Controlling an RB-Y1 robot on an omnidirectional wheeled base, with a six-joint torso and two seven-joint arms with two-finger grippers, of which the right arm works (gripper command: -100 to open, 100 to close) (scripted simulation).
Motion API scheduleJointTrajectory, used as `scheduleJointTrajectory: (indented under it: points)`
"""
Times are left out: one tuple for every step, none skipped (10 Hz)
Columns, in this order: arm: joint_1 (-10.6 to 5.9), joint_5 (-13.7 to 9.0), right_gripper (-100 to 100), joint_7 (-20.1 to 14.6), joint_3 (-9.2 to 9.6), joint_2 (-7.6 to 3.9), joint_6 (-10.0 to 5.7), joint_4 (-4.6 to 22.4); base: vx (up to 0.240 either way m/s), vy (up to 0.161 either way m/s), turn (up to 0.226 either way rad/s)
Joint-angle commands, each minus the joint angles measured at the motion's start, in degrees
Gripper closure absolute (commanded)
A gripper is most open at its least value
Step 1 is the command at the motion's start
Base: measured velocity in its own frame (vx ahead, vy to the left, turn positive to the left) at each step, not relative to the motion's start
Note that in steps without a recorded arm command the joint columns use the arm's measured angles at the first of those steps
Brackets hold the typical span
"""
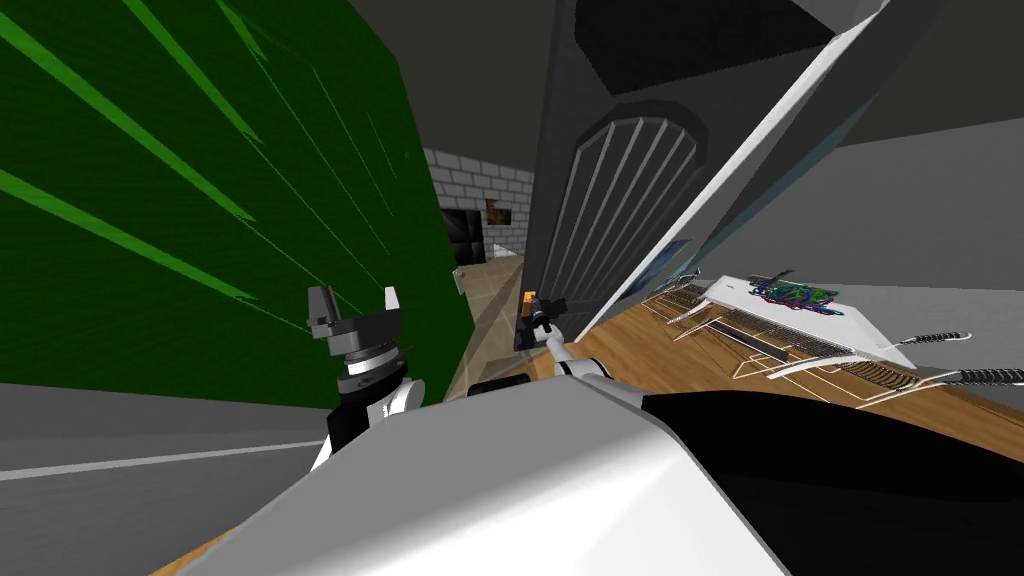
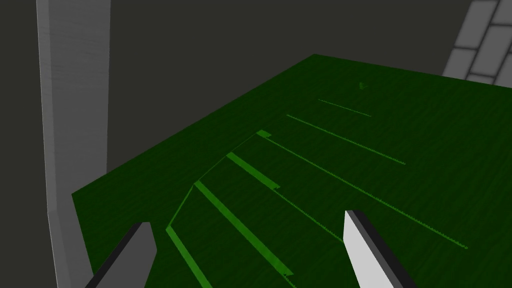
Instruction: Push the door open
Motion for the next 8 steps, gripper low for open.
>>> scheduleJointTrajectory:
  points:
    - [-0.81,-0.17,100,0.03,-0.52,-0.33,-1.09,2.86,-0.005,-0.005,0.026]
    - [-0.81,-0.17,100,0.03,-0.52,-0.33,-1.09,3.37,0.004,0.001,-0.024]
    - [0.17,-0.44,100,0.28,-3.21,-0.91,-0.97,3.22,0.002,0.003,0.245]
    - [0.17,-0.44,100,0.28,-3.21,-0.91,-0.97,3.22,-0.003,-0.006,0.181]
    - [0.17,-0.44,100,0.28,-3.21,-0.91,-0.97,3.51,0.002,-0.004,0.017]
    - [0.17,-0.44,100,0.28,-3.21,-0.91,-0.97,3.80,0.008,0.001,-0.018]
    - [0.69,-0.58,100,0.41,-4.64,-1.21,-0.91,3.14,0.003,0.006,0.137]
    - [1.21,-0.72,100,0.55,-6.08,-1.52,-0.85,3.06,-0.006,-0.001,0.213]
